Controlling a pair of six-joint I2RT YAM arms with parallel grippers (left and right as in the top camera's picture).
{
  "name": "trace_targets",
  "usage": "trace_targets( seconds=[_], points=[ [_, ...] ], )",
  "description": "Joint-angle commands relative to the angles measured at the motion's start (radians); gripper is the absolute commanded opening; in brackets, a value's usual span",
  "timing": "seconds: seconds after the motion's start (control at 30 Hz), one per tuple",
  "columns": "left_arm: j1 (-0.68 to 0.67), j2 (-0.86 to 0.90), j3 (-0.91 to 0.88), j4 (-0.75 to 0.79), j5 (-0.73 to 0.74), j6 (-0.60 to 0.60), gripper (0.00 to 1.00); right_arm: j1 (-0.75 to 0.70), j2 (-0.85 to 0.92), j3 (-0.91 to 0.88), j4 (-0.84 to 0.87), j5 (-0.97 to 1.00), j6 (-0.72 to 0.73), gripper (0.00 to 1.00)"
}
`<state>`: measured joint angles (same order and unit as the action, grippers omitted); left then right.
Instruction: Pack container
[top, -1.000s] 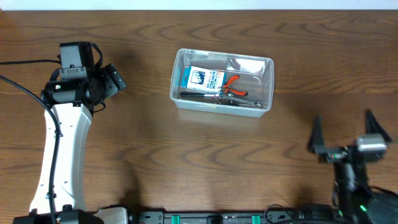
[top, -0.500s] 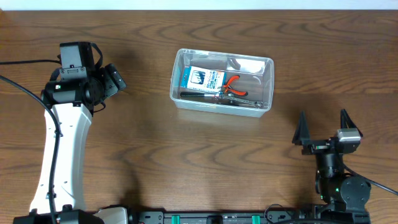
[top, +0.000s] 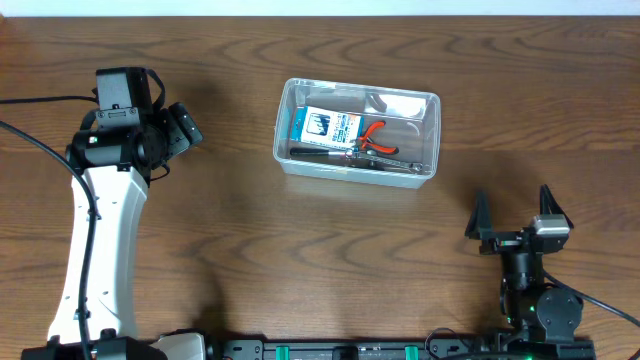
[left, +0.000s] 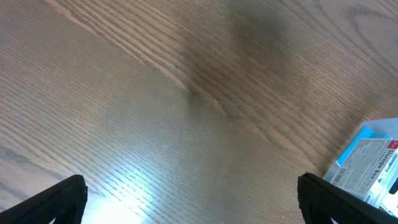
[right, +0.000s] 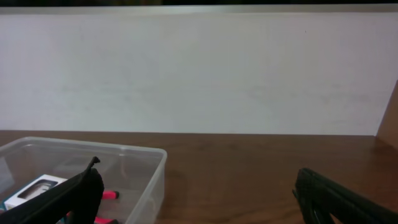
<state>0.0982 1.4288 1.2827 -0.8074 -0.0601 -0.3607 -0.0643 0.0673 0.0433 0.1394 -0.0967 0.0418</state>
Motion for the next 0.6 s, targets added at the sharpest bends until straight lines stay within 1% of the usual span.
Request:
trace_targets(
  seconds=[0.0,0.17,0.4,0.57],
  points=[
    [0.004,-0.003,-0.005,-0.002,-0.016,0.016,0.98,-0.006,-0.023,-0.034,0.0,0.011,0.013,0.99],
    [0.004,-0.003,-0.005,-0.002,-0.016,0.016,0.98,-0.006,-0.051,-0.038,-0.064,0.019,0.001,0.99],
    [0.004,-0.003,-0.005,-0.002,-0.016,0.016,0.98,-0.005,-0.063,-0.038,-0.132,0.108,0.002,0.99],
    [0.004,-0.003,-0.005,-0.002,-0.016,0.016,0.98,0.046,-0.063,-0.038,-0.137,0.193,0.002,0.99]
  ],
)
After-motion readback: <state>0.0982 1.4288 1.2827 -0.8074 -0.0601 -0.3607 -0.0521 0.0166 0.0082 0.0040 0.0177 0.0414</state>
